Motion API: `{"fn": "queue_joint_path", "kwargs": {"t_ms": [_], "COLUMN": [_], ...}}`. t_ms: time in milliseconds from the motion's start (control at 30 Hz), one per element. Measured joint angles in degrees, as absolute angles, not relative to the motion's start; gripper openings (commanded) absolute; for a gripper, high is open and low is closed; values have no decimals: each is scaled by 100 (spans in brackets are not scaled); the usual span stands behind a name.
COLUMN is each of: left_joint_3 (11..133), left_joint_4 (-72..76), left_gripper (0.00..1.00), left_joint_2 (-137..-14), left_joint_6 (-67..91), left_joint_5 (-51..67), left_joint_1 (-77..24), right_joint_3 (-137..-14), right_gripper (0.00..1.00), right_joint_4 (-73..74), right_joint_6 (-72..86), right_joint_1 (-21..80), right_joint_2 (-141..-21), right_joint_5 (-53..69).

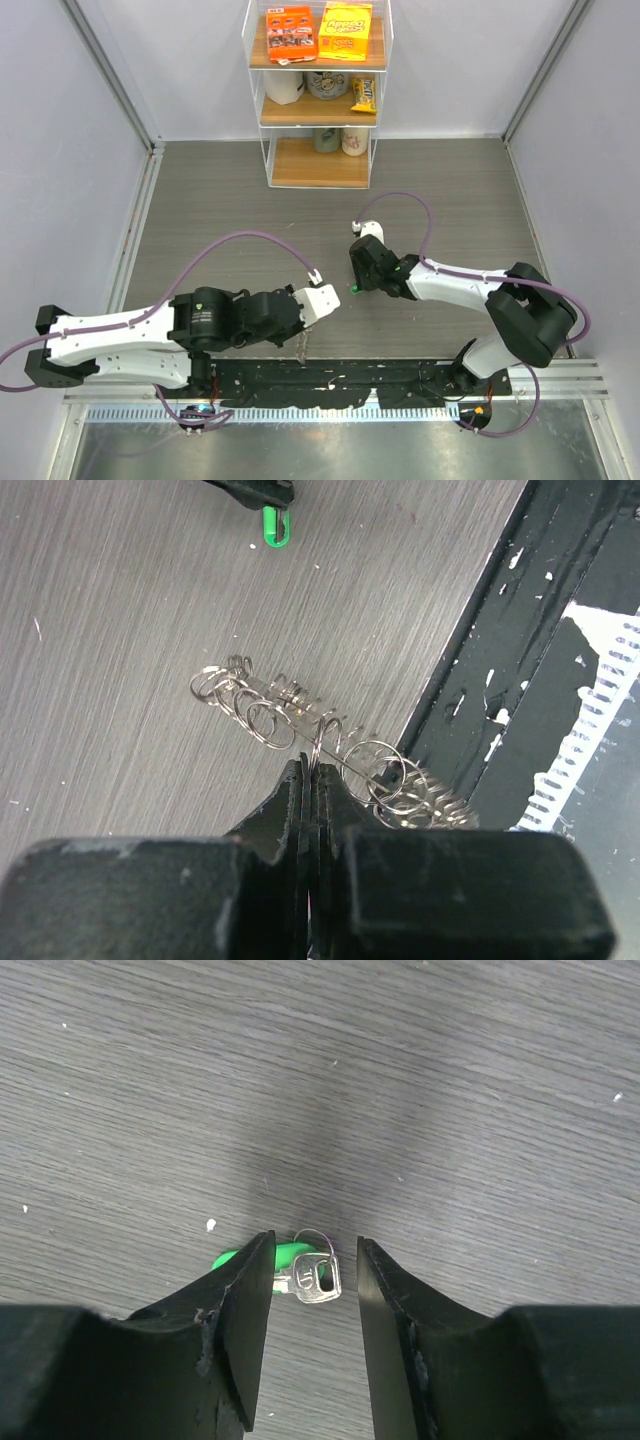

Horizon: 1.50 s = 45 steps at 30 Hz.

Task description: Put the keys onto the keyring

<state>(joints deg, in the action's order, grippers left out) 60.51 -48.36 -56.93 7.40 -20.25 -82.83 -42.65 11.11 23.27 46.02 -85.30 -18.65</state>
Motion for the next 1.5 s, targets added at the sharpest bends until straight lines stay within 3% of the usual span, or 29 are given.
{"fn": "queue_joint_path", "kwargs": {"t_ms": [1167, 1400, 1500], "left_joint_3": [6005, 6005, 6005], "left_joint_4": [-4692, -4692, -4692], "left_gripper": [0, 0, 0], "left_joint_2": [-5561, -5561, -5561], "left_joint_6": [729, 727, 727], "left_joint_5": [-1778, -1776, -1776], "left_joint_1": [-8283, -8283, -8283], "right_joint_3": [-4226, -4110, -4095], "right_gripper": [40, 32, 25], "right_joint_4": [777, 779, 749], "right_joint_6": [2178, 2185, 2191], "right_joint_1": [4375, 4364, 4364], "right_joint_2": [-8696, -8702, -8702], "right_joint_5": [-1369, -1313, -1288]}}
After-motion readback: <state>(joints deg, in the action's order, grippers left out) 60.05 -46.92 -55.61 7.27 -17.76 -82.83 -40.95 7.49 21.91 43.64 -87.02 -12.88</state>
